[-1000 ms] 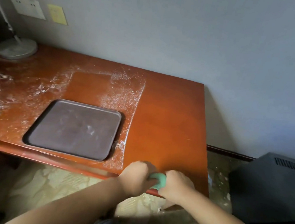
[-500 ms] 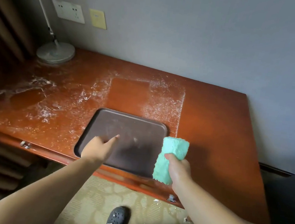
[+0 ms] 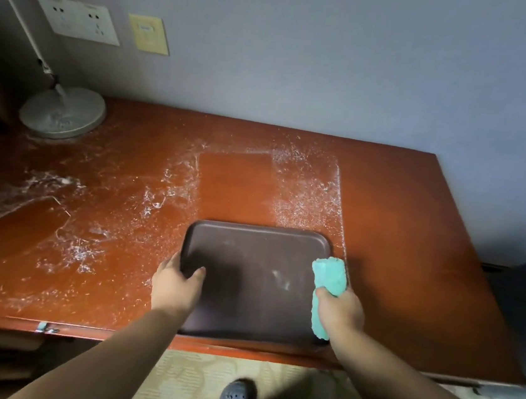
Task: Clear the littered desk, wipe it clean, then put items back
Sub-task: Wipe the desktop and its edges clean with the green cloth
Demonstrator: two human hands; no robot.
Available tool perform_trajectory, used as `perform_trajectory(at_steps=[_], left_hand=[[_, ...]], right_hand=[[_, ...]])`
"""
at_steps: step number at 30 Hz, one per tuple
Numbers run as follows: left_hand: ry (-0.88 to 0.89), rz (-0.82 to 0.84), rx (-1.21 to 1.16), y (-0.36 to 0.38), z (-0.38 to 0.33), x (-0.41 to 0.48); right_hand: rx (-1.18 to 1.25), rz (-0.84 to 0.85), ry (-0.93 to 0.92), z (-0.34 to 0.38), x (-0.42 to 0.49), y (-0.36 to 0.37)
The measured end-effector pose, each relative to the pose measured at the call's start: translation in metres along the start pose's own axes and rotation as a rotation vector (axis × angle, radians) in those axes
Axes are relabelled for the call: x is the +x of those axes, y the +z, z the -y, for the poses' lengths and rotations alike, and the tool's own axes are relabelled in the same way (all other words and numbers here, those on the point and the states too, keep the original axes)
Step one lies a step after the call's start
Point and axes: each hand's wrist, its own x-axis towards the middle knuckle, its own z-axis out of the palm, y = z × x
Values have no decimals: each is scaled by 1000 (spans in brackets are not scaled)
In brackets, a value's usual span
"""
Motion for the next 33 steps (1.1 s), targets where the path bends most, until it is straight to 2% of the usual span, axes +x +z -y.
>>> perform_trajectory(at_steps=[4,7,10,14,17,20,25,27,30,32,33], left_hand=[[-203,-17,-135,0,-4,8],[-268,-20,-203,-8,-14,13],[-230,-53,-217,-15,-32,17],[-155,-22,-284,-26,-78,17],[-122,122,-353,-20,-112,9],[-102,282,-371,5,-139,-8],[-146,187,-549,70,-177,-25],[-199,128,-628,103,-194,-34],[-268,90,-724,160,-224,-60],[-325,134,-785,204,-243,-82],[-352,169,-802,225,-251,-92]], right_hand=[[28,-8,85,3,1,3],[56,-14,132,1,3,1],[157,-23,184,-1,7,-9],[433,-34,228,6,20,-44],[560,-64,227,16,41,-80],[565,-101,202,20,67,-116],[705,-104,224,25,113,-181],[808,-34,229,28,126,-200],[948,275,242,26,141,-206],[885,405,242,22,148,-204],[835,371,237,21,157,-205]])
